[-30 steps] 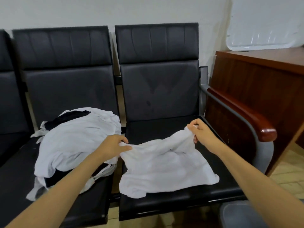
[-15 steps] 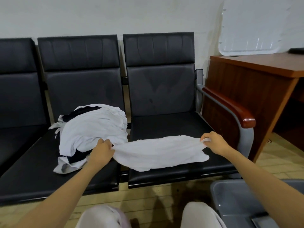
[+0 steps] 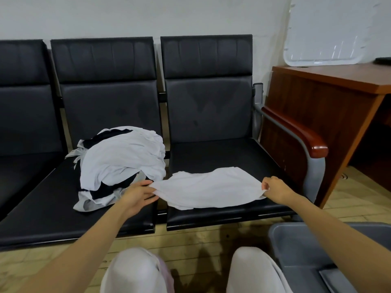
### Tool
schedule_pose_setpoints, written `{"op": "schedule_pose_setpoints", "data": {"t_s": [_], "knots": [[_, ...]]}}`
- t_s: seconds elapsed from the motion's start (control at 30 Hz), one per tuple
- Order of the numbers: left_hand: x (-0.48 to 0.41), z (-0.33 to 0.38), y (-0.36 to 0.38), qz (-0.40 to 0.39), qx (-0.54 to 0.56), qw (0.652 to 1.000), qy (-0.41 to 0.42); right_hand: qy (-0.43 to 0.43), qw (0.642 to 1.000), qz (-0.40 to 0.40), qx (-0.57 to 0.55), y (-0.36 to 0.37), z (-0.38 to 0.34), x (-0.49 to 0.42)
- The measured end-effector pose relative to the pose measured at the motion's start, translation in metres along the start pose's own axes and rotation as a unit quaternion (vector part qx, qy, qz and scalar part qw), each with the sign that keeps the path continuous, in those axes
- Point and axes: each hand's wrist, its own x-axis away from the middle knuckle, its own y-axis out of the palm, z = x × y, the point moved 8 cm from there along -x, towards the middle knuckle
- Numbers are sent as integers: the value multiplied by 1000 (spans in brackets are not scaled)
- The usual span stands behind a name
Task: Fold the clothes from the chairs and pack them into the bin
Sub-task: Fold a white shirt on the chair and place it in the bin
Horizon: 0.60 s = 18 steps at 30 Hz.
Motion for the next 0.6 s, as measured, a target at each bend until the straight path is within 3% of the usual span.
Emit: {"op": "schedule_pose_setpoints", "data": {"t_s": [0.1, 0.17, 0.23, 0.3, 0.43, 0.6], "knots": [[1, -11, 5, -13, -168, 985, -36, 1, 1000, 14, -28, -1, 3, 0], [0, -13, -3, 30, -283, 958, -32, 10, 998, 34, -57, -7, 6, -1], [1, -14, -8, 57, -327, 943, -34, 18, 996, 30, -81, -8, 9, 0], [3, -15, -4, 54, -291, 955, -31, 34, 992, 3, -122, -4, 12, -1], [5, 9, 7, 47, -81, 995, 37, 84, 960, -37, -265, -5, 5, 2], [15, 57, 34, -13, 71, 995, 73, 41, 917, -1, -397, -51, -40, 3]]}}
